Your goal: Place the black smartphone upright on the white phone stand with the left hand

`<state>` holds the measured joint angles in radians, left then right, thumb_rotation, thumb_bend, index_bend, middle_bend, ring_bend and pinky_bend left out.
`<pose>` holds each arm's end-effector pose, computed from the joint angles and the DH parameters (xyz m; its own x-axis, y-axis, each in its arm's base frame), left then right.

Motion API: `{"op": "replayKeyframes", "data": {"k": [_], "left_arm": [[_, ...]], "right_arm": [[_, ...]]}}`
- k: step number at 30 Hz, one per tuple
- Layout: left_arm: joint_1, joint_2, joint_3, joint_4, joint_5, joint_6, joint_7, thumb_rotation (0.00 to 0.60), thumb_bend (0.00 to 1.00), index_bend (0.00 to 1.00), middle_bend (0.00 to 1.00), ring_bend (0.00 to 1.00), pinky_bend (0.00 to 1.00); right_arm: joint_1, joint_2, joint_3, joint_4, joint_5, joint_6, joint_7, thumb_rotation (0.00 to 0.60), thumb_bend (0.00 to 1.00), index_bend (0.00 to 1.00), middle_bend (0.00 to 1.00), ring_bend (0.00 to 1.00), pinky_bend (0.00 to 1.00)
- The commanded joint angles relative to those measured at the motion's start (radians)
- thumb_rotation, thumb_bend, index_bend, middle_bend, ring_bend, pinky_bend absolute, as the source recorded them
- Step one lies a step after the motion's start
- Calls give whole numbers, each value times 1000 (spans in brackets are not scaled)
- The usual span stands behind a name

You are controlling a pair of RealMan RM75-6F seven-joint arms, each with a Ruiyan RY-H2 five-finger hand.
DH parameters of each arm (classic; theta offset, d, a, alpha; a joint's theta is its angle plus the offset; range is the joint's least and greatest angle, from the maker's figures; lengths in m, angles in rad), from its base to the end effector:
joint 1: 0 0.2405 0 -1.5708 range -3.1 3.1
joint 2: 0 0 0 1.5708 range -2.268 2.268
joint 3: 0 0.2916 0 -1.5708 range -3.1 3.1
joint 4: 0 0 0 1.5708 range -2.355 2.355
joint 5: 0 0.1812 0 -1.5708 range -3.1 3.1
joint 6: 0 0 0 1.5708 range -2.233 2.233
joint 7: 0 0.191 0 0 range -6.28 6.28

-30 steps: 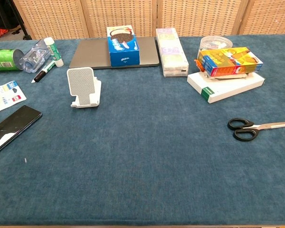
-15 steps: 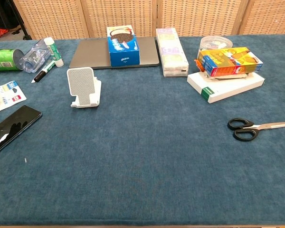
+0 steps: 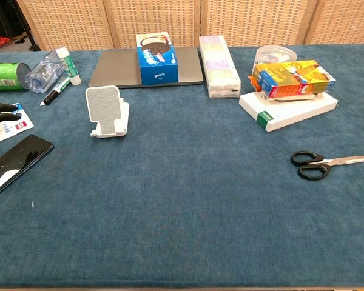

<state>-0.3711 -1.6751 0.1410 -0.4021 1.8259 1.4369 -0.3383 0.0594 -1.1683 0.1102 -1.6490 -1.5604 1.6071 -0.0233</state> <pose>-0.3554 0.3140 0.0437 0.7405 0.0256 0.6715 0.5755 -0.5401 -0.6141 -0.3041 -0.2273 0.2105 0.3276 0.1653 0.9302 -0.9391 -0.0507 0.3398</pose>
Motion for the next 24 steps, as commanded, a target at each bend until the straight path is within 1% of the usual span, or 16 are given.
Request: {"op": "replayKeyframes", "data": {"k": [1, 4, 7, 13, 18, 21, 24], "left_arm": [[-4, -2, 7, -12, 3, 5, 3, 600, 0, 0, 0, 0, 51], [-6, 7, 24, -52, 13, 19, 1, 600, 0, 0, 0, 0, 51], [-16, 29, 51, -130, 42, 45, 16, 600, 0, 0, 0, 0, 51], [-39, 77, 76, -274, 72, 49, 82, 600, 0, 0, 0, 0, 51], [-78, 123, 90, -411, 96, 6, 176, 600, 0, 0, 0, 0, 51], [-97, 145, 94, -458, 98, -31, 215, 600, 0, 0, 0, 0, 51], [-124, 179, 101, -494, 95, -91, 242, 600, 0, 0, 0, 0, 51]], "right_arm": [[0, 1, 1, -1, 1, 1, 1, 600, 0, 0, 0, 0, 0], [-1, 2, 2, -2, 3, 1, 2, 600, 0, 0, 0, 0, 0], [-1, 4, 1, -4, 4, -1, 5, 600, 0, 0, 0, 0, 0], [-1, 7, 2, -5, 8, -2, 12, 600, 0, 0, 0, 0, 0], [-1, 10, 4, -6, 12, -3, 17, 600, 0, 0, 0, 0, 0], [-2, 11, 4, -7, 12, -2, 19, 600, 0, 0, 0, 0, 0], [-3, 14, 6, -8, 15, -1, 24, 600, 0, 0, 0, 0, 0]]}}
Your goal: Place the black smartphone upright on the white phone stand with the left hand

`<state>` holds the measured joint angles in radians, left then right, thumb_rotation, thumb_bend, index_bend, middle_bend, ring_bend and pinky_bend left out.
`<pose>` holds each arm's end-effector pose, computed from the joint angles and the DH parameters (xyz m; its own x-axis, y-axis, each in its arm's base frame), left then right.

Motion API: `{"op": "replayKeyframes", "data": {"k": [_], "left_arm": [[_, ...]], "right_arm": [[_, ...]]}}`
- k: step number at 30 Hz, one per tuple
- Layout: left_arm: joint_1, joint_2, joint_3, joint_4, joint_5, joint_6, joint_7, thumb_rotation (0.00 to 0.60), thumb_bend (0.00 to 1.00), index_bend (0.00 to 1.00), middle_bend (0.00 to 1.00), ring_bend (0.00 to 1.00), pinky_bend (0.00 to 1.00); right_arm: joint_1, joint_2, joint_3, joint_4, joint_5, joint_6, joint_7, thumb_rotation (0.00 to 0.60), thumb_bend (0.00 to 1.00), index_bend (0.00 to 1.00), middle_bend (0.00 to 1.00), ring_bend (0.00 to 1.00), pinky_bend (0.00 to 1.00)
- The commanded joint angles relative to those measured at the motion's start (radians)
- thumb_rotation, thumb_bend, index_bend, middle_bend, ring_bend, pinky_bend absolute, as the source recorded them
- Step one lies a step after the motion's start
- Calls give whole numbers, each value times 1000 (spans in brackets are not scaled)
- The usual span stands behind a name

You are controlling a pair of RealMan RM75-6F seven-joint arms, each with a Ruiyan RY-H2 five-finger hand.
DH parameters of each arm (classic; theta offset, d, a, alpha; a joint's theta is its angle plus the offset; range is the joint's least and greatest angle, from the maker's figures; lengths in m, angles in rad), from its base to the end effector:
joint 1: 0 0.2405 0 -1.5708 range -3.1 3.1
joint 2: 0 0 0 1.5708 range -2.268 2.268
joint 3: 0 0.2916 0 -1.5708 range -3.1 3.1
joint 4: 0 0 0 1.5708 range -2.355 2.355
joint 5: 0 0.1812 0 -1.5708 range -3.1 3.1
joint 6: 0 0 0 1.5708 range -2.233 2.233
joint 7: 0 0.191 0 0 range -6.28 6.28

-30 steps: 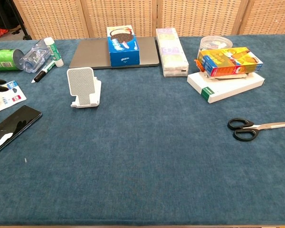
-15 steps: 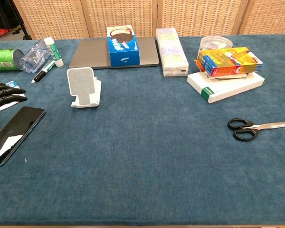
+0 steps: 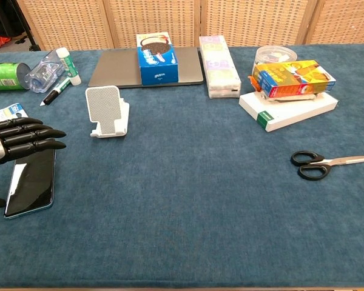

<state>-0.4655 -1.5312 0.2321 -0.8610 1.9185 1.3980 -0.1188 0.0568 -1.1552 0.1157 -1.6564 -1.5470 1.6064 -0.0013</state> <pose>-0.2938 0.2877 0.0165 0.7262 0.0539 0.6854 0.4959 -0.7317 -0.4678 -0.3058 -0.2274 0.2159 0.3125 0.1683 0.9349 -0.9455 -0.0398 0.3232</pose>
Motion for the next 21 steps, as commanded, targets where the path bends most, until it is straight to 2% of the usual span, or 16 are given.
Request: {"op": "replayKeyframes", "data": {"k": [1, 5, 10, 21], "left_arm": [[-38, 45, 13, -42, 2, -66, 21, 600, 0, 0, 0, 0, 51], [-68, 67, 24, -47, -2, -115, -29, 600, 0, 0, 0, 0, 51], [-98, 64, 26, -17, 6, -125, -78, 600, 0, 0, 0, 0, 51], [-147, 54, 63, -15, 35, -187, -105, 600, 0, 0, 0, 0, 51]], "right_arm": [[0, 2, 2, -1, 2, 1, 3, 600, 0, 0, 0, 0, 0], [-1, 3, 3, -2, 2, 2, 4, 600, 0, 0, 0, 0, 0], [0, 2, 3, -1, 4, 1, 0, 600, 0, 0, 0, 0, 0], [2, -1, 4, 2, 15, -8, -3, 600, 0, 0, 0, 0, 0]]}}
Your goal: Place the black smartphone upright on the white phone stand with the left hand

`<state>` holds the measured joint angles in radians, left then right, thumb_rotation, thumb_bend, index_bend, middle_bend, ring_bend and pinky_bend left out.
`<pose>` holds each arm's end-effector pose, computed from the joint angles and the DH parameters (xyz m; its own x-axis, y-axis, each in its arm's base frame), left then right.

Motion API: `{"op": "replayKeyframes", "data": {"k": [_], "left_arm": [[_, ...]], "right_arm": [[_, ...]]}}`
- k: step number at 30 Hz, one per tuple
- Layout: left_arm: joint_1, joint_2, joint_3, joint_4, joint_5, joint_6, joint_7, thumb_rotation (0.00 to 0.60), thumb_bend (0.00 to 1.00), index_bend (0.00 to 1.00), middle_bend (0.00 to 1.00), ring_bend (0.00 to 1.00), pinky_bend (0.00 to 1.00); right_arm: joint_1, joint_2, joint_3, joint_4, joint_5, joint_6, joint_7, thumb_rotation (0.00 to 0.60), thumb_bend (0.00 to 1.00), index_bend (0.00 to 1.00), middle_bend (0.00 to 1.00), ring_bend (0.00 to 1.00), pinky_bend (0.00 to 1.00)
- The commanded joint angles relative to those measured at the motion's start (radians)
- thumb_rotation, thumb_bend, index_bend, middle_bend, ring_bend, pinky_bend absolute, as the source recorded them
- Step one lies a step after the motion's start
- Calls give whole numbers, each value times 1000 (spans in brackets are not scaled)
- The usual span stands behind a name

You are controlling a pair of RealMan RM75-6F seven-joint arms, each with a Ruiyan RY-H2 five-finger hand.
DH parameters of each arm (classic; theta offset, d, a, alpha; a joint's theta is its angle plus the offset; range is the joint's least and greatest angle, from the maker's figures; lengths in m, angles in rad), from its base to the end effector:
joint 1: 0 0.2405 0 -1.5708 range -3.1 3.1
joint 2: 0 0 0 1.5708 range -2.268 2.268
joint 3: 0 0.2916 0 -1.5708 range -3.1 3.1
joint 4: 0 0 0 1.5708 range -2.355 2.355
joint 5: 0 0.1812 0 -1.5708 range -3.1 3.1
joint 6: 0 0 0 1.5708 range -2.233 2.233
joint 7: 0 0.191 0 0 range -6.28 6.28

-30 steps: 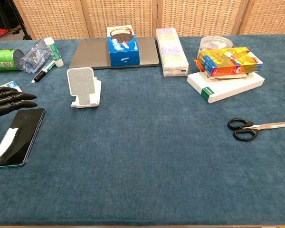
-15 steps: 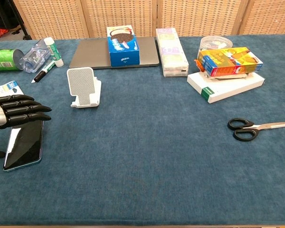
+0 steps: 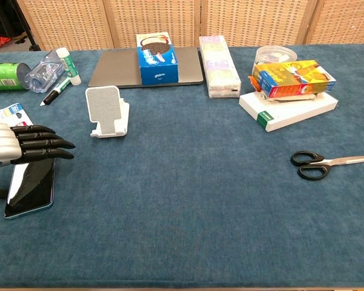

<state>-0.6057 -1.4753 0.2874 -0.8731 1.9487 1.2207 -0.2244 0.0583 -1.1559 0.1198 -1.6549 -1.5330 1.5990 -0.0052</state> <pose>-0.2943 0.3185 0.0104 0.8136 0.1553 0.5602 0.4405 -0.7936 -0.4197 -0.3083 -0.2288 0.2161 0.3172 0.1657 0.9338 -0.9450 -0.0269 0.3258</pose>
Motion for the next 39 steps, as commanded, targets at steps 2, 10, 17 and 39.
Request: {"op": "replayKeyframes", "data": {"k": [2, 10, 17, 39], "left_arm": [[-10, -8, 11, 1, 8, -9, 0, 600, 0, 21, 0, 0, 51], [8, -56, 18, 60, 20, 57, -28, 600, 0, 258, 163, 92, 143], [25, -86, 31, 116, 19, 84, -72, 600, 0, 336, 217, 144, 216], [38, -119, -46, 225, 9, 322, 3, 600, 12, 612, 476, 374, 380]], "right_arm": [[1, -1, 0, 2, 1, -2, 0, 600, 0, 0, 0, 0, 0], [2, -1, -3, 0, 1, -8, 2, 600, 0, 0, 0, 0, 0], [1, 4, -4, -5, 0, -8, 10, 600, 0, 0, 0, 0, 0], [0, 11, -2, -12, 2, -8, 21, 600, 0, 0, 0, 0, 0]]}}
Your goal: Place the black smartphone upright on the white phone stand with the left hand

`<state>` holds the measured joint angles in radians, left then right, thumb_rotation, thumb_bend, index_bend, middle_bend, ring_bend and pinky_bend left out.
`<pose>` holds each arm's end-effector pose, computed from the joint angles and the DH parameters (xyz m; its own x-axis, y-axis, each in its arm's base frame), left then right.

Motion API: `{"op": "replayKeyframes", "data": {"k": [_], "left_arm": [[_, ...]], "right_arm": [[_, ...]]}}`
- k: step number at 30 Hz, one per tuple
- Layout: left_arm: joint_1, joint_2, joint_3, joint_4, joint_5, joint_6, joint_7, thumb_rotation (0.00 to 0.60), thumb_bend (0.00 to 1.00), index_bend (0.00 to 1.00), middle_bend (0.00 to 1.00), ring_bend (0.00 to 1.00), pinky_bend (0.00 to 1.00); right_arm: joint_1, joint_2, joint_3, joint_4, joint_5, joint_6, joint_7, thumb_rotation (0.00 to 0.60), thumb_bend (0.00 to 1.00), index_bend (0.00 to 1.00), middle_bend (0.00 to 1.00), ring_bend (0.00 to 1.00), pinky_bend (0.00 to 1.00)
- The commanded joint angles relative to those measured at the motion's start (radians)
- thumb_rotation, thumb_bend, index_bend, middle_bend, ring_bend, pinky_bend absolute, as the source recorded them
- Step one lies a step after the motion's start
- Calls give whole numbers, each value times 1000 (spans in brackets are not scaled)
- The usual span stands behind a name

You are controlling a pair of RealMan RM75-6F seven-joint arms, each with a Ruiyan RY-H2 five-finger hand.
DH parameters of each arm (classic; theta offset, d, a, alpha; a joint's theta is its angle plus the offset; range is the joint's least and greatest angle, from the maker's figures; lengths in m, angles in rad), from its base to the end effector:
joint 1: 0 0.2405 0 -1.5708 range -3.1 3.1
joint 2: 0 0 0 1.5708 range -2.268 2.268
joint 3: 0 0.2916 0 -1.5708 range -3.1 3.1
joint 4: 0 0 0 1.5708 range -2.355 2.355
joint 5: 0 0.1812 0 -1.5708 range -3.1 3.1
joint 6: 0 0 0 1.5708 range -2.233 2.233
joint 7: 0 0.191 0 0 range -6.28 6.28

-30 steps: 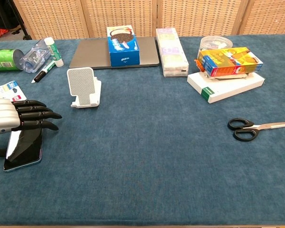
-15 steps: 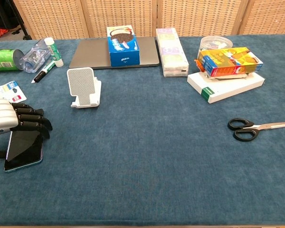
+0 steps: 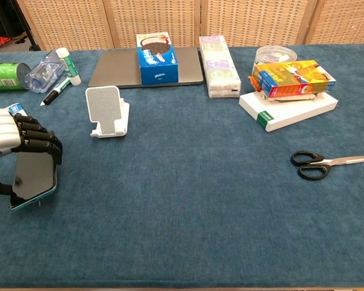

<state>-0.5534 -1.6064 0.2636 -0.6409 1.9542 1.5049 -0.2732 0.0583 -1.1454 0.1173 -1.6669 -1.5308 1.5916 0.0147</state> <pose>-0.2713 0.3152 0.0132 0.7034 -0.0217 0.7105 0.4034 -0.8108 -0.4241 -0.3076 -0.2285 0.2171 0.2978 0.1551 0.9419 -0.9517 -0.0290 0.3056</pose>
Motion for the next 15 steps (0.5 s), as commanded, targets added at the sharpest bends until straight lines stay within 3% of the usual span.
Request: {"op": "replayKeyframes", "data": {"k": [1, 4, 9, 15], "left_arm": [[-25, 22, -32, -17, 8, 54, 87, 600, 11, 612, 476, 374, 380], [-58, 64, -55, -72, 21, 80, 181, 600, 11, 612, 476, 375, 380], [-105, 146, -73, -203, 33, 35, 325, 600, 11, 612, 476, 375, 379], [-181, 218, -141, -311, 65, -23, 643, 600, 5, 612, 476, 375, 380]], "right_arm": [[0, 1, 0, -1, 0, 0, 3, 600, 0, 0, 0, 0, 0], [-1, 5, 0, -5, -1, 1, 9, 600, 0, 0, 0, 0, 0], [-3, 13, -1, -10, -3, 2, 24, 600, 0, 0, 0, 0, 0], [-4, 23, -5, -19, -13, 3, 43, 600, 0, 0, 0, 0, 0]]}}
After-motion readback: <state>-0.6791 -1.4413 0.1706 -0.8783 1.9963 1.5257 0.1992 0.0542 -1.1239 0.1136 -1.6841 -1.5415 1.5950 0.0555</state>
